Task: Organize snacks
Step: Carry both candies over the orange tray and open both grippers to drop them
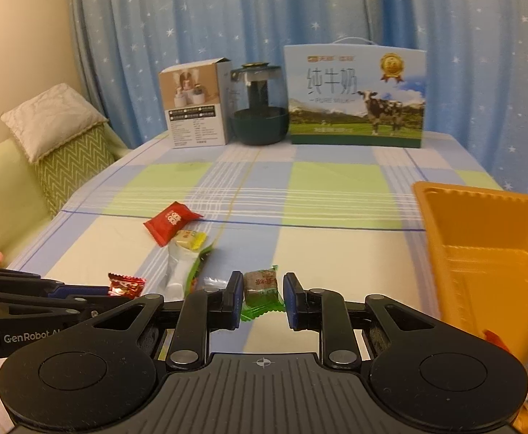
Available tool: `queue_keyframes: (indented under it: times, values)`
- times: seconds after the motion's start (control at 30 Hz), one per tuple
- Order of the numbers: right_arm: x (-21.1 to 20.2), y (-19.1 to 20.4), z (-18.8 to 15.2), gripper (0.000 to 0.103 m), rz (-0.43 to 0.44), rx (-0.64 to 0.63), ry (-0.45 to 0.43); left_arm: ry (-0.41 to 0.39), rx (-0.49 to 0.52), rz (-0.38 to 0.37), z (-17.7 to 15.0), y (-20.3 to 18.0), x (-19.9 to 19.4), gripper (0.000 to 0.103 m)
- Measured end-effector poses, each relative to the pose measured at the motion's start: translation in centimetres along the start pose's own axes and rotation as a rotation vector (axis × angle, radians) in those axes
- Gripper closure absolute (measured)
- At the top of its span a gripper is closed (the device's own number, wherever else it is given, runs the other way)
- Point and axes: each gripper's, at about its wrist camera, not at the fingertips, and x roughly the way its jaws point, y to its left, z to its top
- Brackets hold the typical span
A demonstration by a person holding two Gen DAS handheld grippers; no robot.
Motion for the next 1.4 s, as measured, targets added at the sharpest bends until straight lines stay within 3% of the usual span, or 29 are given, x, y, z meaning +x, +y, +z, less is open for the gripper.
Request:
queue_keyframes:
  times: [0.47, 0.9, 1.4]
  values:
    - [-8.5, -3.6, -1.4, 0.079, -0.089, 0.031, -0.071, -0.04, 0.017, -0.065, -1.1, -6.5, -3.9, 0.085]
    - [-14.7, -10.4, -2.1, 0.079, -0.212, 0.12, -0.116, -0.055, 0.101, -0.184, 0.5, -15.4, -3.7, 0.085]
    - [-14.8, -18.3, -1.7, 0.079, -0.244, 0.242, -0.097, -0.016, 0.196, -0.254, 2.4, -22.9, 0.7, 0.085]
